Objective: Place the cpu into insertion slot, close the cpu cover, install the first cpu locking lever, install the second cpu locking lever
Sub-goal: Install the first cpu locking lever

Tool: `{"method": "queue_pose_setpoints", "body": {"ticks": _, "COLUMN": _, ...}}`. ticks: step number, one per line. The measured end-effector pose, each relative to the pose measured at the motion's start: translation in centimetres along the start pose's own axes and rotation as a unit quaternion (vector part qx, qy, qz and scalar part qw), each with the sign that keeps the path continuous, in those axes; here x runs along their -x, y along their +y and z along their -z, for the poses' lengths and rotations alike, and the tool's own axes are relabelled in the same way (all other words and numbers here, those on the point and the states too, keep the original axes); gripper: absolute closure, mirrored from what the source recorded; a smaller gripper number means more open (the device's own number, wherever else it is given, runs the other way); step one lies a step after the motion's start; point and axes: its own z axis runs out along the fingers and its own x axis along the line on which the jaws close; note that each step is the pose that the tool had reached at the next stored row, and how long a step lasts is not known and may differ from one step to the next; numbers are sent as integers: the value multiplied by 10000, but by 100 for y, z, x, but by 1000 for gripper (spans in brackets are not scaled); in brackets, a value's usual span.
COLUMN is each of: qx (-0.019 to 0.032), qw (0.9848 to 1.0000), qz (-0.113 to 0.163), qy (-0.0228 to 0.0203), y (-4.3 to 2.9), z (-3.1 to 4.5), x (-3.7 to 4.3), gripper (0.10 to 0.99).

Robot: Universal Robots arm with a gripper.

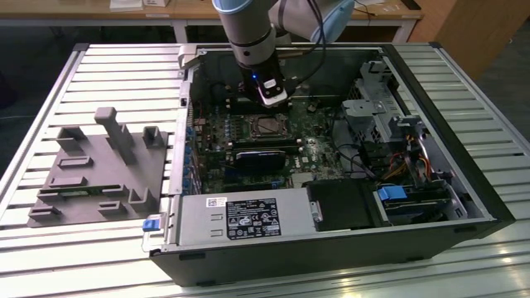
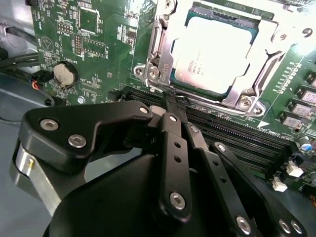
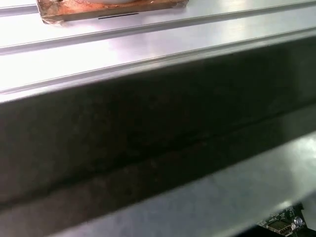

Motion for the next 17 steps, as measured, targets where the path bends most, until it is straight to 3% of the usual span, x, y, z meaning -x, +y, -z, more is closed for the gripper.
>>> {"method": "queue_pose_setpoints", "body": {"ticks": 8, "qx": 1, "qw": 10000, "qz": 0, "qy": 0, "y": -57, "z": 6, "x": 20, "gripper": 984}}
{"method": "queue_pose_setpoints", "body": {"ticks": 17, "qx": 11, "qw": 10000, "qz": -3, "qy": 2, "y": -53, "z": 49, "x": 31, "gripper": 984}}
